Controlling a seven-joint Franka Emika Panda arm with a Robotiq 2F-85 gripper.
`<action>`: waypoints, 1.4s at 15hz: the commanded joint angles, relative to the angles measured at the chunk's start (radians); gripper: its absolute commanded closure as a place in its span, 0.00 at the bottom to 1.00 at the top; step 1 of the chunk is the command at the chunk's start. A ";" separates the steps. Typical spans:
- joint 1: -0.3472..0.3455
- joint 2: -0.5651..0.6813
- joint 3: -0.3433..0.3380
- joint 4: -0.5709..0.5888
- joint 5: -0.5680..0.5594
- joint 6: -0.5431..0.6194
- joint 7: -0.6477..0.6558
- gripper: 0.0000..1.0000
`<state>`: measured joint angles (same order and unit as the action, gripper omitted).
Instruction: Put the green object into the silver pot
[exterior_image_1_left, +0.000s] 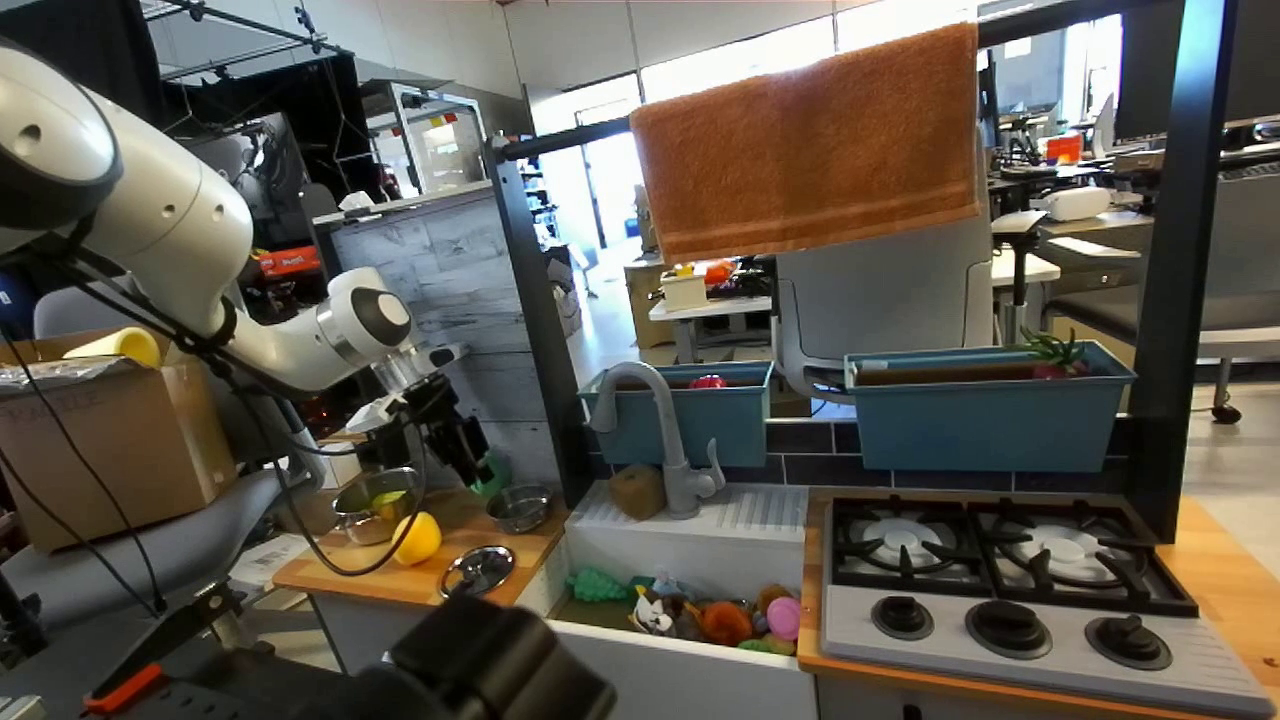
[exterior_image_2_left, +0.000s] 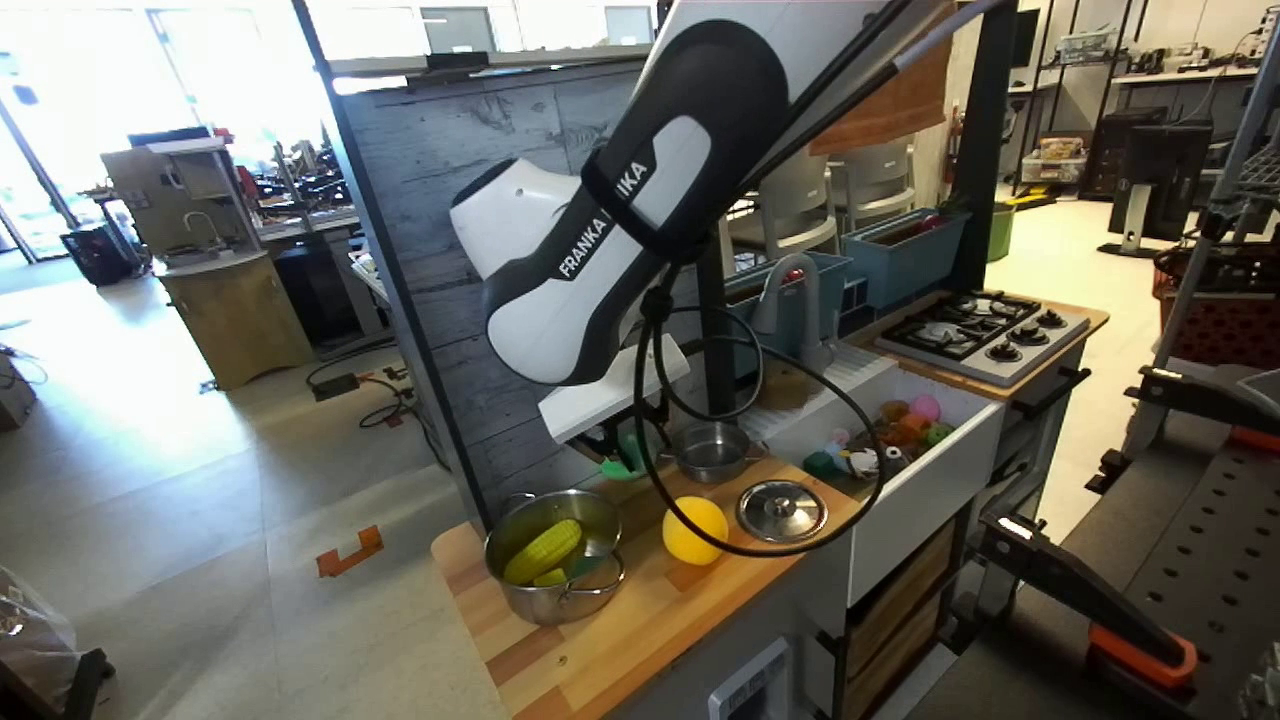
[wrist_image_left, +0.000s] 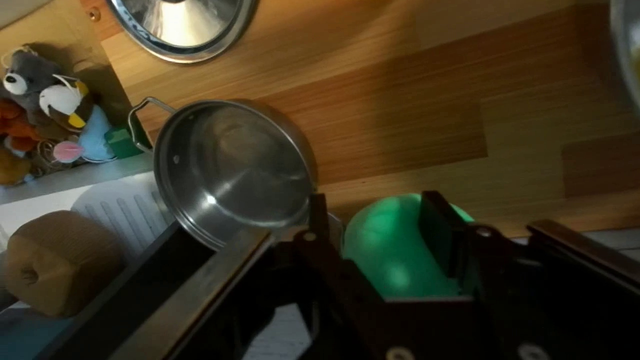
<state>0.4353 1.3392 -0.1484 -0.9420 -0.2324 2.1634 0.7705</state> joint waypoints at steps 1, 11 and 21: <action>0.005 0.055 -0.059 0.104 -0.064 0.063 -0.013 0.16; -0.008 0.108 -0.072 0.179 -0.088 0.105 0.011 0.28; -0.030 0.061 -0.006 0.177 -0.030 -0.031 0.008 0.98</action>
<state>0.4493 1.4205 -0.1980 -0.8354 -0.2913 2.2311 0.9015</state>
